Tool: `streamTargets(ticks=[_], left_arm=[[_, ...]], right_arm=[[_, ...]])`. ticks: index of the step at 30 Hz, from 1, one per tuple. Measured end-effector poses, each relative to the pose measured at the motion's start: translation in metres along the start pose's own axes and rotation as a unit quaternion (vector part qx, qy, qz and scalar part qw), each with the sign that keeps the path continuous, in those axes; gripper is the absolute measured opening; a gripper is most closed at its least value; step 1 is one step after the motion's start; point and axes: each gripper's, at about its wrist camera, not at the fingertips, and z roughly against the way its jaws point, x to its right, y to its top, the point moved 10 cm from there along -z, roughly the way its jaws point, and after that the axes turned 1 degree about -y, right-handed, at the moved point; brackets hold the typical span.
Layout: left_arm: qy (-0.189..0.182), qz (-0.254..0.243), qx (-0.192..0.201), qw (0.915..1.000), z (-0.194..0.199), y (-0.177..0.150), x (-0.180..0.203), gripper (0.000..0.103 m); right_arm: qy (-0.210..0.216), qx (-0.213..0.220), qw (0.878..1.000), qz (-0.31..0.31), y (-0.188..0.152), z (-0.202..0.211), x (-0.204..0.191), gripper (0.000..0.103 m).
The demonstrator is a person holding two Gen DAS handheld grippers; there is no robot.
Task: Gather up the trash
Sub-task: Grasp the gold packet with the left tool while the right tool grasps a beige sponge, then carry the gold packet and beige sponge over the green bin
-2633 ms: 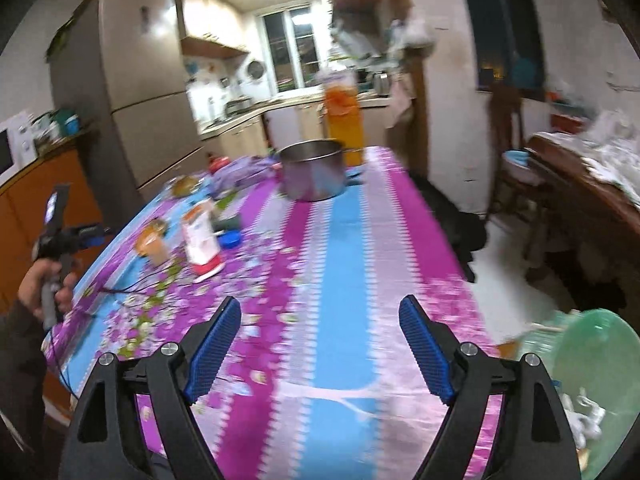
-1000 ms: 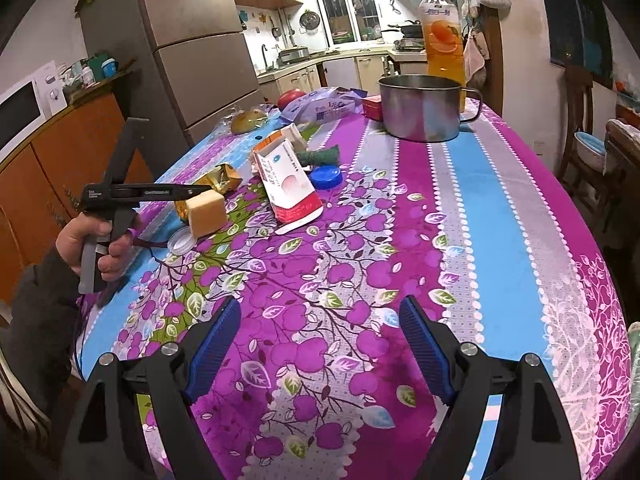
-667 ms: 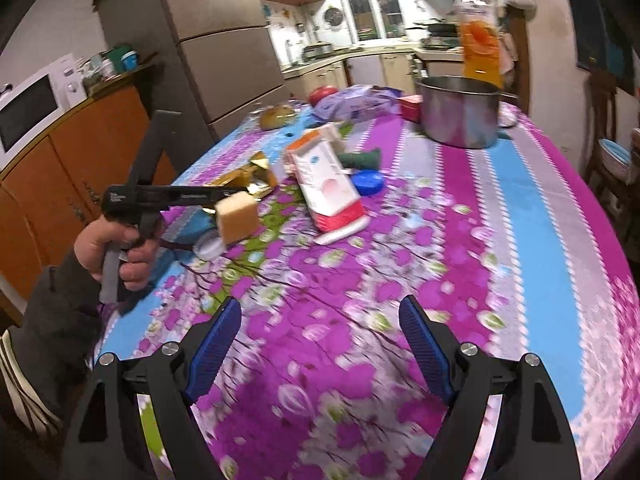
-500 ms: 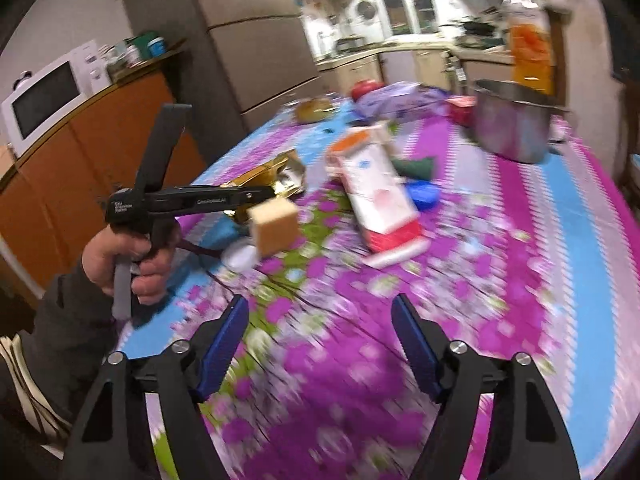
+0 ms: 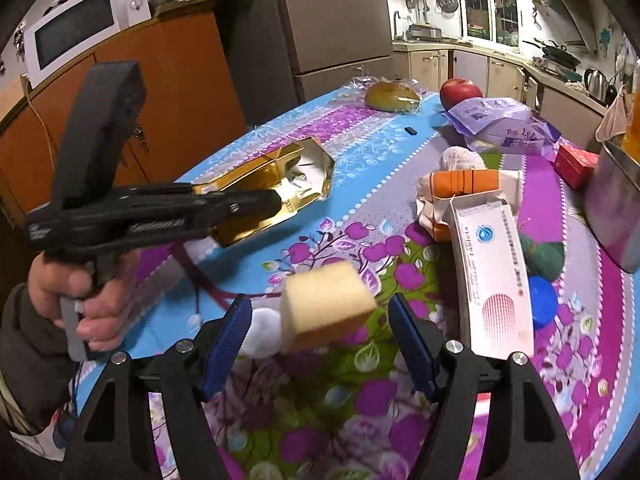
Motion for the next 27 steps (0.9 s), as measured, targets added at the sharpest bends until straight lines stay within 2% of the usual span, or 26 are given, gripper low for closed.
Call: streamTargets(ticks=[1,3,4,8,12,17,22,27], left_arm=[[0.000,-0.001,0.000,1.0000,0.000,-0.001,0.000,0.028],[0.000,-0.001,-0.001,1.0000,-0.001,-0.001,0.001,0.028],[0.001,-0.003,-0.001,1.0000,-0.001,-0.002,0.001,0.028],[0.010,-0.007,0.008,0.9999,0.003,-0.001,0.003,0.028],[0.039,-0.029,0.037,0.9981,0.022,0.001,0.014,0.028],[0.080,-0.059,0.097,0.9902,0.066,-0.006,0.051,0.029],[0.114,-0.090,0.149,0.9781,0.103,-0.023,0.100,0.029],[0.108,-0.100,0.174,0.9738,0.123,-0.032,0.142,0.029]], right_arm=[[0.001,-0.004,1.000,-0.001,-0.002,-0.005,0.001,0.072],[0.007,-0.012,1.000,-0.003,-0.005,-0.012,0.000,0.064],[0.009,-0.014,1.000,-0.003,-0.007,-0.014,0.000,0.052],[-0.016,0.015,1.000,-0.012,-0.005,-0.003,0.002,0.048],[-0.087,0.079,0.993,-0.019,-0.005,0.044,0.006,0.047],[-0.176,0.133,0.974,-0.056,-0.022,0.104,0.017,0.047],[-0.246,0.177,0.948,-0.098,-0.044,0.165,0.031,0.048],[-0.280,0.193,0.934,-0.109,-0.067,0.208,0.034,0.048]])
